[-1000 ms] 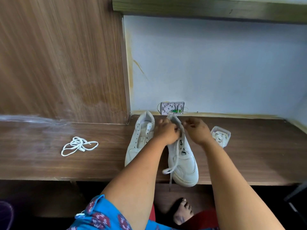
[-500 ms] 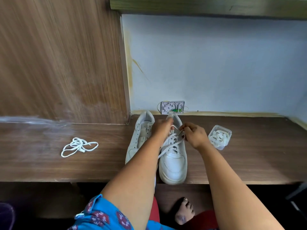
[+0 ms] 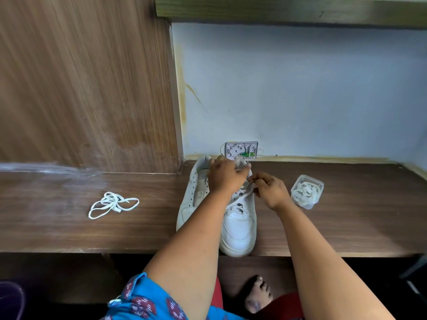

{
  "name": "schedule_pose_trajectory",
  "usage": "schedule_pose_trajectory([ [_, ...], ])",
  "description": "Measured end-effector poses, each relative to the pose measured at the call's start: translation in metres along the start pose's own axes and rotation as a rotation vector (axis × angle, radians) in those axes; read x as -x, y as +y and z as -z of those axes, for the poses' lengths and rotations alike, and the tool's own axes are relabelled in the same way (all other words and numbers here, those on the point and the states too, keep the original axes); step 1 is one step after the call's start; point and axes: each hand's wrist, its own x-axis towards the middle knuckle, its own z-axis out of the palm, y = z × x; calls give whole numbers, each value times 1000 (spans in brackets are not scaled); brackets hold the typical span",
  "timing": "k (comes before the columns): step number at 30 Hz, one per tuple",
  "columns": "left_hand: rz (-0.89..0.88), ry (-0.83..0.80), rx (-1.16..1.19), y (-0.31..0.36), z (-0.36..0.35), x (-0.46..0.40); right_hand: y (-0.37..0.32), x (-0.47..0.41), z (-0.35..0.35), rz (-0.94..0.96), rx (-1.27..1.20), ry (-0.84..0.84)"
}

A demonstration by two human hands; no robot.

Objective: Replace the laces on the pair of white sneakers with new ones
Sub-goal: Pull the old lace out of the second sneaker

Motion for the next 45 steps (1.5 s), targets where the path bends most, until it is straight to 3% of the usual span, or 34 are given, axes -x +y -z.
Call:
schedule_pose_trajectory([
  [3, -124, -251, -208, 0, -5, -2, 3, -1, 1, 18, 18, 3],
  [7, -105, -257, -220, -10, -7, -7, 2, -3, -2, 7, -39, 0],
  [9, -20, -141, 71, -9, 0, -8, 3, -3, -1, 2, -54, 0],
  [12, 408, 166, 1089, 9, 27, -8, 5, -3, 1, -9, -42, -8],
  [13, 502, 221, 1243, 10, 33, -7, 6, -3, 1, -15, -52, -15],
  [14, 485, 234, 1224, 9, 36, -6, 6, -3, 1, -21, -58, -17],
  [15, 360, 214, 1012, 5, 35, -5, 5, -3, 1, -24, -59, -14],
  [17, 59, 66, 323, -7, 24, -3, 4, -1, 1, -23, -47, -16],
  [18, -29, -45, 102, -10, 20, -2, 2, 0, 2, -14, -35, -20],
  [21, -213, -333, -212, -10, 11, -4, 1, 1, 3, 15, 1, -20],
  [23, -235, -368, -285, -11, 4, -5, 1, 2, 4, 32, 4, -31],
  [25, -172, -292, -35, -11, -2, -5, 2, 3, 4, 41, 17, -35],
  [29, 454, 71, 1334, 10, 46, -6, 2, 4, 6, 29, 21, -42],
  [30, 539, 151, 1519, 7, 60, -10, 3, 4, 6, 23, 11, -40],
  [31, 501, 192, 1497, 3, 70, -13, 3, 4, 6, 14, 4, -39],
  [33, 335, 95, 1054, -3, 81, -14, 0, 4, 5, 9, 17, -51],
  [34, 267, -88, 800, -4, 81, -11, -1, 3, 3, 21, 50, -63],
  [37, 200, -904, 168, -4, 76, 4, -2, 3, -3, 138, 258, -107],
  [39, 182, -1167, 74, -1, 77, 9, 1, 1, -6, 208, 336, -123],
  [41, 156, -1129, 263, 3, 77, 10, 3, 0, -7, 268, 420, -127],
  [42, 148, -1020, 364, 4, 76, 10, 1, 0, -8, 298, 450, -115],
  [45, 125, -512, 352, 1, 64, 5, -4, 3, -12, 381, 367, 27],
])
